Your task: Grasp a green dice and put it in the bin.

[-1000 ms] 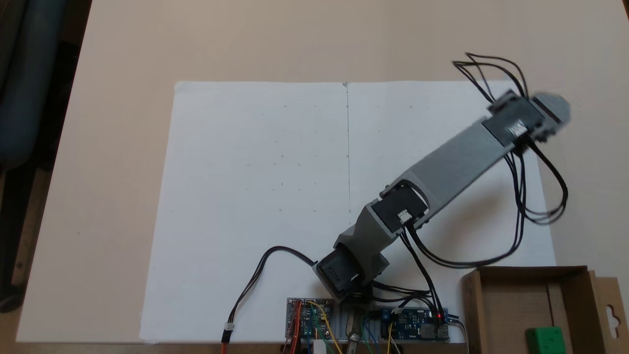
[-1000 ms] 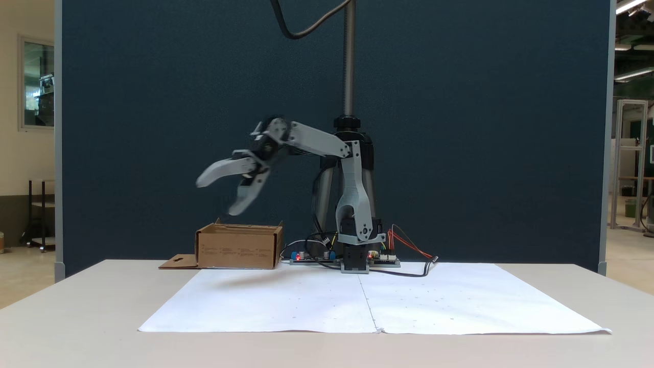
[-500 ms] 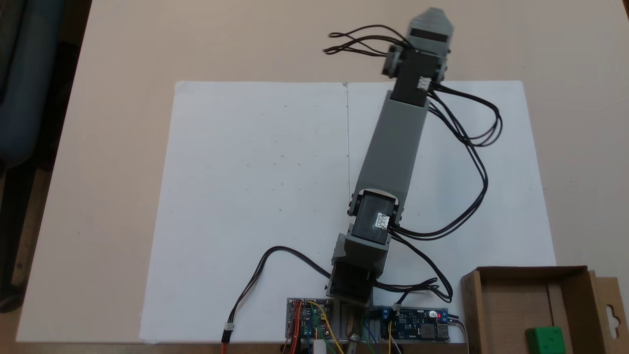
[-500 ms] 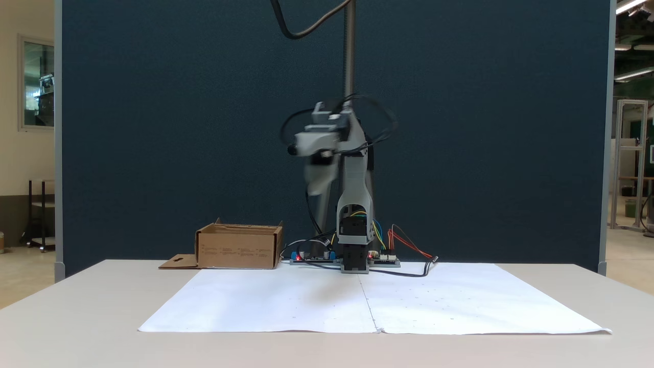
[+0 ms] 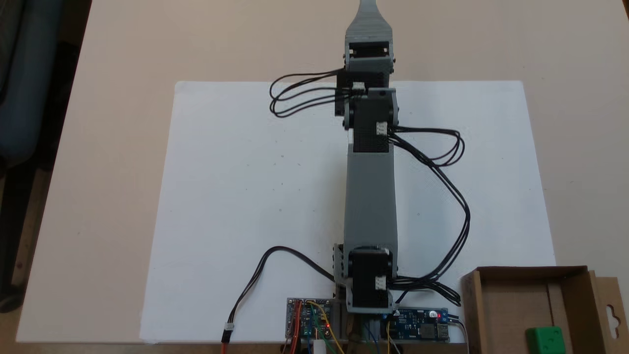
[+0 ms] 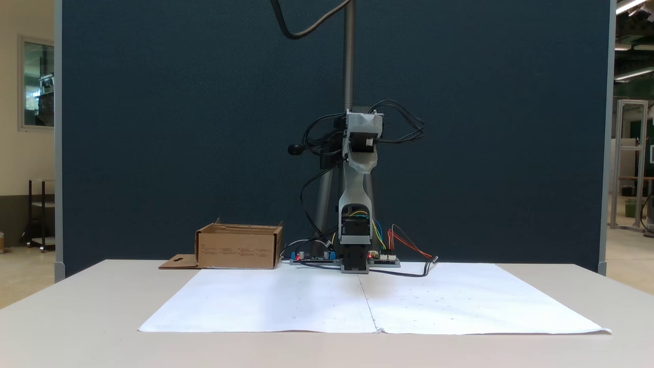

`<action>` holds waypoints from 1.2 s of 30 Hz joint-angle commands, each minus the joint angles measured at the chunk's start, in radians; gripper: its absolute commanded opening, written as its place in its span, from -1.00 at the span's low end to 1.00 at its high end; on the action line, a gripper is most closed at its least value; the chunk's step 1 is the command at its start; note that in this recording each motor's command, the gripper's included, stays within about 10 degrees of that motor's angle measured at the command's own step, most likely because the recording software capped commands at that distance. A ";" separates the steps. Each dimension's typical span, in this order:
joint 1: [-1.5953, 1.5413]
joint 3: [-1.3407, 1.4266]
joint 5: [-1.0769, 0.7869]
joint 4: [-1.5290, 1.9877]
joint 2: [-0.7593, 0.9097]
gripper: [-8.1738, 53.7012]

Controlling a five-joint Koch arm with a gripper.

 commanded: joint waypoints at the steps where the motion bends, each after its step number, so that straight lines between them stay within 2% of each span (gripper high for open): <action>1: 0.015 0.054 0.058 -0.162 0.094 0.73; 7: 0.017 0.288 0.060 -0.357 0.250 0.73; 18: 0.048 0.652 0.057 -0.681 0.417 0.70; 36: 0.029 1.453 0.044 -1.236 0.440 0.67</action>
